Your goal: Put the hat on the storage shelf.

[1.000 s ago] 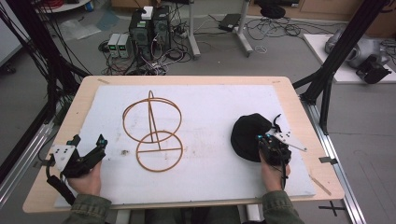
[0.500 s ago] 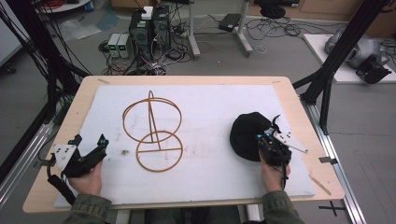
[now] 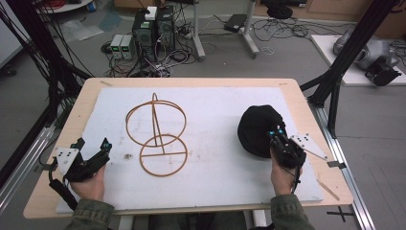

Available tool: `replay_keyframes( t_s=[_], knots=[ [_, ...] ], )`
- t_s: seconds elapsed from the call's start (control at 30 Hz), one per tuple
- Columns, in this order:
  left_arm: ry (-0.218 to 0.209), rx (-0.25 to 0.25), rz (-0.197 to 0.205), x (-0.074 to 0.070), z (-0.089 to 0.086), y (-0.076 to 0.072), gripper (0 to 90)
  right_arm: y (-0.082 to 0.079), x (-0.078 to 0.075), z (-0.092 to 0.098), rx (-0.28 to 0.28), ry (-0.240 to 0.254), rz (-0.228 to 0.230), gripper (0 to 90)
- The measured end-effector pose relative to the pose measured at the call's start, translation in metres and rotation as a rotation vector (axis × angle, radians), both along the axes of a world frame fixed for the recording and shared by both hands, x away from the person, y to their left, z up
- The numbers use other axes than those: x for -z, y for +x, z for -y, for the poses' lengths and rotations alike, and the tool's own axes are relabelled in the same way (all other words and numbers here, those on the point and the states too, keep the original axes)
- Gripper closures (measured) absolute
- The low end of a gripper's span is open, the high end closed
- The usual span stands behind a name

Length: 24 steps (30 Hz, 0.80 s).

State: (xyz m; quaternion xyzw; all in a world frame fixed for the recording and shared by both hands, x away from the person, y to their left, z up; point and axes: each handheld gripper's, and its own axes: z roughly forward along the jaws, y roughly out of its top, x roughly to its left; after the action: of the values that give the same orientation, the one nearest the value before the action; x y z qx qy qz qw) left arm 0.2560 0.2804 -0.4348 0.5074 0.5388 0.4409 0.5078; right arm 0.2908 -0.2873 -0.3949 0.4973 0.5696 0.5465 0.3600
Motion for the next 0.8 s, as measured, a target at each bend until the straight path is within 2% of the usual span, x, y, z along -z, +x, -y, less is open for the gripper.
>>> replay_keyframes(
  t_s=[0.03, 0.07, 0.13, 0.27, 0.43, 0.8],
  knots=[
    [0.001, 0.0, 0.0, 0.0, 0.0, 0.0, 18.5, -0.002, -0.004, -0.002, 0.004, 0.019, 0.027, 87.2],
    [0.001, 0.001, 0.001, 0.0, 0.0, 0.0, 18.5, -0.002, -0.004, -0.002, 0.004, 0.019, 0.027, 87.2],
    [0.003, 0.001, 0.001, 0.0, 0.0, 0.0, 18.5, -0.004, -0.009, -0.003, 0.001, 0.024, 0.062, 87.1],
    [0.003, 0.001, -0.001, 0.0, -0.001, -0.001, 18.5, -0.005, -0.011, -0.004, -0.007, 0.021, 0.091, 87.0],
    [0.0, -0.004, -0.001, 0.001, -0.002, -0.001, 18.5, -0.009, -0.013, -0.006, -0.036, 0.02, 0.154, 87.1],
    [0.0, 0.01, -0.005, 0.001, -0.001, -0.001, 18.5, -0.016, -0.027, -0.013, -0.045, 0.055, 0.249, 86.9]
  ],
)
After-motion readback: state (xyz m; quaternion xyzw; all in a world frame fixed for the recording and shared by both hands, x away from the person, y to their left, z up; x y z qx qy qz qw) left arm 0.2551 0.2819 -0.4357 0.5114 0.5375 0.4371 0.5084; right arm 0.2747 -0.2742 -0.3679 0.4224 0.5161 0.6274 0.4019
